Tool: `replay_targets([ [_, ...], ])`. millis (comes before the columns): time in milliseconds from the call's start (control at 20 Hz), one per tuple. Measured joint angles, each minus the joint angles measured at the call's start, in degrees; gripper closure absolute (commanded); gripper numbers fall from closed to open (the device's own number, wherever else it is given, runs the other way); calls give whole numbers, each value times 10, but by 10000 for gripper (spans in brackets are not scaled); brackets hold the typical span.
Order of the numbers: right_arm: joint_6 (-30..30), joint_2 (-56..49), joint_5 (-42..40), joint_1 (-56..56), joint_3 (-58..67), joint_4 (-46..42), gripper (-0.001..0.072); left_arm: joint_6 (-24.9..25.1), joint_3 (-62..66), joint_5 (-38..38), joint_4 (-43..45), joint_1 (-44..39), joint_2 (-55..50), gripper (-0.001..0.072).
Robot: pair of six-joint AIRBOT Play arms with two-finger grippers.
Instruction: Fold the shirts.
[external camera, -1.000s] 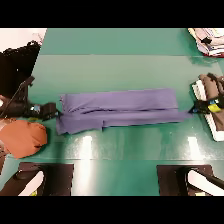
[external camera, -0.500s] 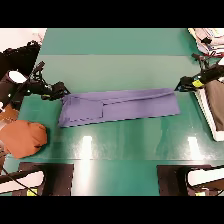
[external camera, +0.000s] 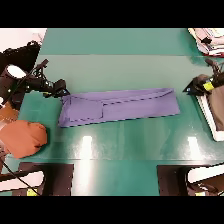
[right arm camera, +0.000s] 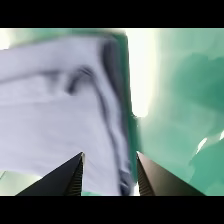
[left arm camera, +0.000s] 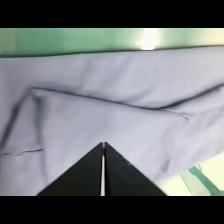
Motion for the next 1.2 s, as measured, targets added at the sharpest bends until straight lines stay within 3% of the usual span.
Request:
replay_targets([
  [300,-50,-3,-52,-12,-105,52,323,0,3,57,-10,-104,-3,680],
  [500,-66,-31,-51,14,-112,93,331,-13,13,104,-12,-178,-26,680],
  [550,-68,-40,-48,24,-105,94,436,-17,19,111,-11,-194,-35,680],
  [600,-71,-47,-47,33,-97,93,629,-20,27,116,-12,-210,-46,680],
  [650,-73,-54,-48,43,-90,91,697,-24,37,120,-12,-226,-57,680],
  [950,-85,-8,-26,88,-37,89,698,-42,126,131,-12,-293,-145,680],
  [1200,-34,77,-9,146,46,95,698,-66,194,126,-12,-330,-226,681],
])
